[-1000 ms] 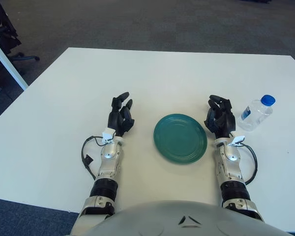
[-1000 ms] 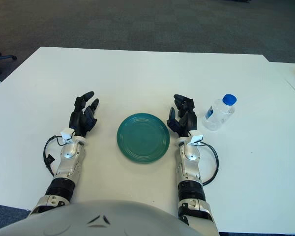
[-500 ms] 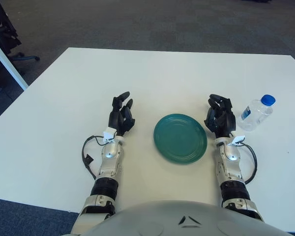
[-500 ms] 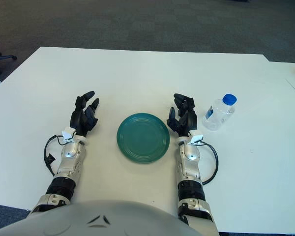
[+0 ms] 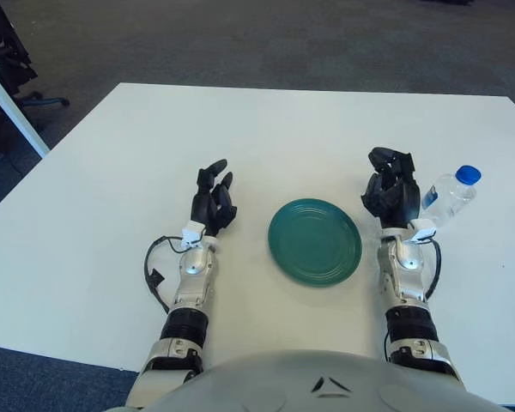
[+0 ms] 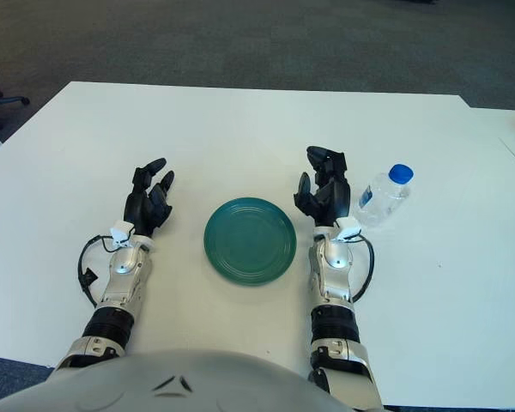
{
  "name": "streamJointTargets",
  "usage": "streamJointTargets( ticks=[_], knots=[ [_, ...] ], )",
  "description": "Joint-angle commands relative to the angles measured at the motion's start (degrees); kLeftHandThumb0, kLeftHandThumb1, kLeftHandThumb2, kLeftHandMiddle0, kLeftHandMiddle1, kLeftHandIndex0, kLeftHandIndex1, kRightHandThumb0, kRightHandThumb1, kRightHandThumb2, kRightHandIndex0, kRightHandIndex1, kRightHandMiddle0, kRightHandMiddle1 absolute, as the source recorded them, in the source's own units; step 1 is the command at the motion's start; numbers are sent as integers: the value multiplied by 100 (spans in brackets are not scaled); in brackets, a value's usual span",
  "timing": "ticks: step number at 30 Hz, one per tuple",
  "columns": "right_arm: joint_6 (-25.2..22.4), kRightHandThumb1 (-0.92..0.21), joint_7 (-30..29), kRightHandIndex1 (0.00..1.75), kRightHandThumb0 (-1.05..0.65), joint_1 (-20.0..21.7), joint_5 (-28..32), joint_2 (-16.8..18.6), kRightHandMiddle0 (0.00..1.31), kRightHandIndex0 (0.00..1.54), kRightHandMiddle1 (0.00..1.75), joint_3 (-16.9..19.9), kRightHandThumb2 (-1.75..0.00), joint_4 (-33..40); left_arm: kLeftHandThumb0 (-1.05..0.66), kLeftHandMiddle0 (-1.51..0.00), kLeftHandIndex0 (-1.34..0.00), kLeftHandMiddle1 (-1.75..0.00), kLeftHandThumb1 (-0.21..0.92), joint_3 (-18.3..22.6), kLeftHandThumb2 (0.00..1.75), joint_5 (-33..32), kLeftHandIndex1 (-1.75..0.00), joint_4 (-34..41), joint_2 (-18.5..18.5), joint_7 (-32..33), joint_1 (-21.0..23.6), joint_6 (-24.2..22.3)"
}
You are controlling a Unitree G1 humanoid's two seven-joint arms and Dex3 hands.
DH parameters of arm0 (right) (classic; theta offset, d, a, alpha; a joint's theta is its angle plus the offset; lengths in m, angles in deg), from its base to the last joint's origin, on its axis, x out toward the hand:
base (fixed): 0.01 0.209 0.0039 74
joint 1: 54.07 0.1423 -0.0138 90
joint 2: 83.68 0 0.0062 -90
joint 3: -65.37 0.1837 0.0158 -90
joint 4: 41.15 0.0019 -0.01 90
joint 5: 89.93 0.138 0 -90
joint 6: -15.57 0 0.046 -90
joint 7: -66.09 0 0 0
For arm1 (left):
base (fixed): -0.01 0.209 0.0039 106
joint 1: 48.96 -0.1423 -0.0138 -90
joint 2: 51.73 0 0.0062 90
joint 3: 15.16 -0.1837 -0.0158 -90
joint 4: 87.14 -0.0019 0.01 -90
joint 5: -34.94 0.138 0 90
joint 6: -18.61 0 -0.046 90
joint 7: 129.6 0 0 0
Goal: Put the bottle into the plate.
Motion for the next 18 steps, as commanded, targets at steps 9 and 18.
streamJointTargets(
  ticks=[9,18],
  knots=[
    [-583,-65,-215,72,-54,701,-95,-424,26,33,126,111,-87,779,-76,-50,-4,-1,92,56,85,-44,-99,-619,20,-12,-128,12],
    [-533,-60,-184,74,-53,1010,-132,-762,29,33,127,235,-93,961,-76,-50,-2,-1,92,93,85,-52,-99,-924,12,-23,-20,65]
  ],
)
